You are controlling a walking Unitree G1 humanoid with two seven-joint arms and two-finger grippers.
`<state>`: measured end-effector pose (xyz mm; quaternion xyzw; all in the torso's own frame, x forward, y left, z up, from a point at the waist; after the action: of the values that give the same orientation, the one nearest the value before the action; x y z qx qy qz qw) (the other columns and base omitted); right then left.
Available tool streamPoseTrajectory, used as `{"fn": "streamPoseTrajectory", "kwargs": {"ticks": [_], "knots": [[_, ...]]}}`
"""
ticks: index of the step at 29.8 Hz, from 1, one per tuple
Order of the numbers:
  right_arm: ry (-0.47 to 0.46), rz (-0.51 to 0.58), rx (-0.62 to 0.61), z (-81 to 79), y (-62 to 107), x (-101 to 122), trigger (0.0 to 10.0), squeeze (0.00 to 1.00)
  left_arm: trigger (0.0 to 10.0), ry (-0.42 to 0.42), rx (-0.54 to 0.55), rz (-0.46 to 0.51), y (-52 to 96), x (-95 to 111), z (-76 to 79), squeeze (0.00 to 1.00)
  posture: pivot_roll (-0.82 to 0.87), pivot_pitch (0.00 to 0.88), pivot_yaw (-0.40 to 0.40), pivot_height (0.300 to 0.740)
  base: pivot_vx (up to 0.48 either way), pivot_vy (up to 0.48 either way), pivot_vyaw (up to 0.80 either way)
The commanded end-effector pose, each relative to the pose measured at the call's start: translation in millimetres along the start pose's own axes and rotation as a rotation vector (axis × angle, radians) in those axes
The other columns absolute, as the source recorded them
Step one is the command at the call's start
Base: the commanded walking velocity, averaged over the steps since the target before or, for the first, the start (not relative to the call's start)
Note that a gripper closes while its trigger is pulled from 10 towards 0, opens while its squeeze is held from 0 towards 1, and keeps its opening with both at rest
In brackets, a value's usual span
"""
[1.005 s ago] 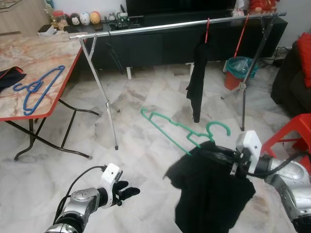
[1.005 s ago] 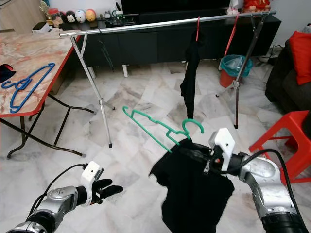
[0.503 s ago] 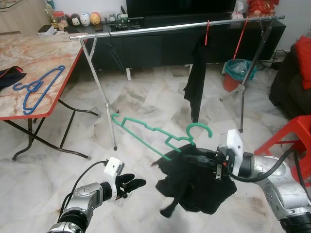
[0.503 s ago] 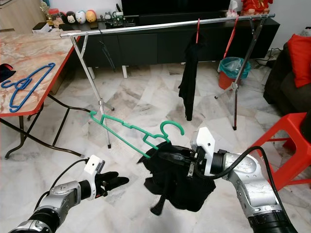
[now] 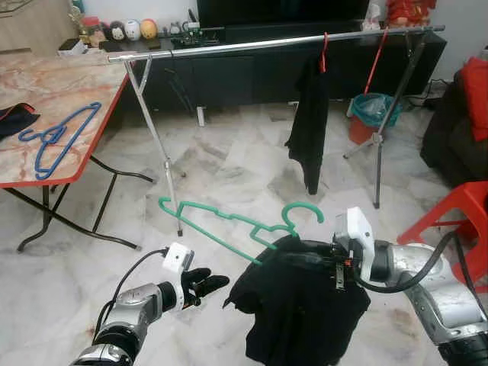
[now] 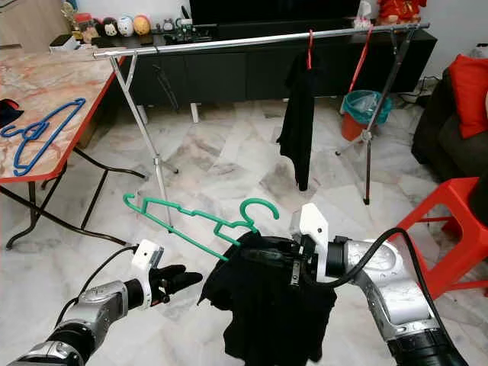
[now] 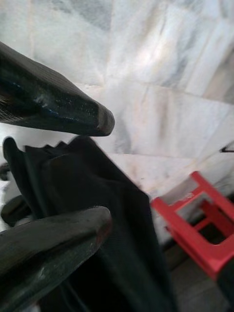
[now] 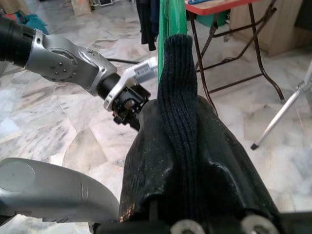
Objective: Hang hanger
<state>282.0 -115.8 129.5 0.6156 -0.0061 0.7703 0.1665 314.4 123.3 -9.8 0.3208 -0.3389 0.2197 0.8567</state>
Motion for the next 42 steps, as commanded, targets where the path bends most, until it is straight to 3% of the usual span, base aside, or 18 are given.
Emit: {"fn": "streamPoseTrajectory", "kwargs": {"ticks": [1,7,13,16,17,19,24,30,37,38,42], "knots": [[0.076,0.053,0.033,0.5,-9.6,23.9,10.0,0.00,10.0,-0.018,-0.004,-0.036,1.6,-2.9,-1.4,0.00,-0.01,0.000,0.032,0.740,0.000,0.000,0.00],[0.104,0.057,0.095,-9.5,-16.7,30.3,10.0,0.00,10.0,-0.006,-0.053,-0.072,1.0,-7.0,3.7,0.00,-0.01,0.000,0.029,0.740,0.000,0.000,0.00],[0.089,0.036,0.102,-10.3,-17.3,24.9,10.0,0.00,10.0,-0.083,-0.120,-0.131,6.7,-16.2,8.9,0.00,0.00,0.000,0.022,0.740,0.000,0.000,0.00],[0.087,0.023,0.104,-10.4,-17.9,22.4,10.0,0.00,10.0,-0.144,-0.108,-0.152,9.1,-19.7,6.6,0.00,0.00,0.000,0.022,0.740,0.000,0.000,0.00],[0.087,0.014,0.108,-10.4,-17.9,20.9,10.0,0.00,10.0,-0.204,-0.061,-0.176,11.7,-22.1,-0.1,0.00,0.00,0.000,0.021,0.740,0.000,0.000,0.00],[0.088,0.009,0.111,-10.0,-17.7,20.3,10.0,0.00,10.0,-0.243,-0.026,-0.180,13.5,-21.8,-5.0,0.00,0.00,0.000,0.021,0.740,0.000,0.000,0.00],[0.090,0.004,0.111,-8.4,-17.3,20.0,10.0,0.00,10.0,-0.253,-0.022,-0.142,15.0,-15.2,-5.7,0.00,0.00,0.000,0.018,0.740,0.000,0.000,0.00],[0.094,-0.004,0.120,-8.2,-18.1,18.6,10.0,0.00,10.0,-0.338,0.026,-0.127,17.2,-9.6,-11.2,0.00,0.01,0.000,0.018,0.740,0.000,0.000,0.00],[0.096,-0.044,0.107,-5.3,-14.1,10.2,10.0,0.00,10.0,-0.364,0.026,-0.171,23.9,-15.7,-15.9,0.00,0.01,0.000,0.016,0.740,0.000,0.000,0.00],[0.093,-0.041,0.106,-5.0,-13.7,10.7,10.0,0.00,10.0,-0.350,0.013,-0.167,24.4,-15.7,-14.9,1.00,0.01,0.000,0.016,0.740,0.000,0.000,0.00],[0.090,-0.040,0.104,-4.9,-13.5,10.8,10.0,0.00,10.0,-0.345,-0.017,-0.157,23.8,-14.5,-10.8,1.00,0.01,0.000,0.017,0.740,0.000,0.000,0.00]]}}
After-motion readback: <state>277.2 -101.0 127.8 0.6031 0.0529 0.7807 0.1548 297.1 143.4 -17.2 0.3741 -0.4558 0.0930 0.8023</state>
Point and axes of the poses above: a point about 5 cm out from each wrist's last joint towards the gripper, its own y axis pointing back from the gripper into the wrist, its own x axis along the axis of the wrist's last joint, z = x × y, the point moved 5 cm from there along -y, pointing out of the wrist towards the gripper, and after that the axes turned 15 degrees about y, right-handed, at the moved point
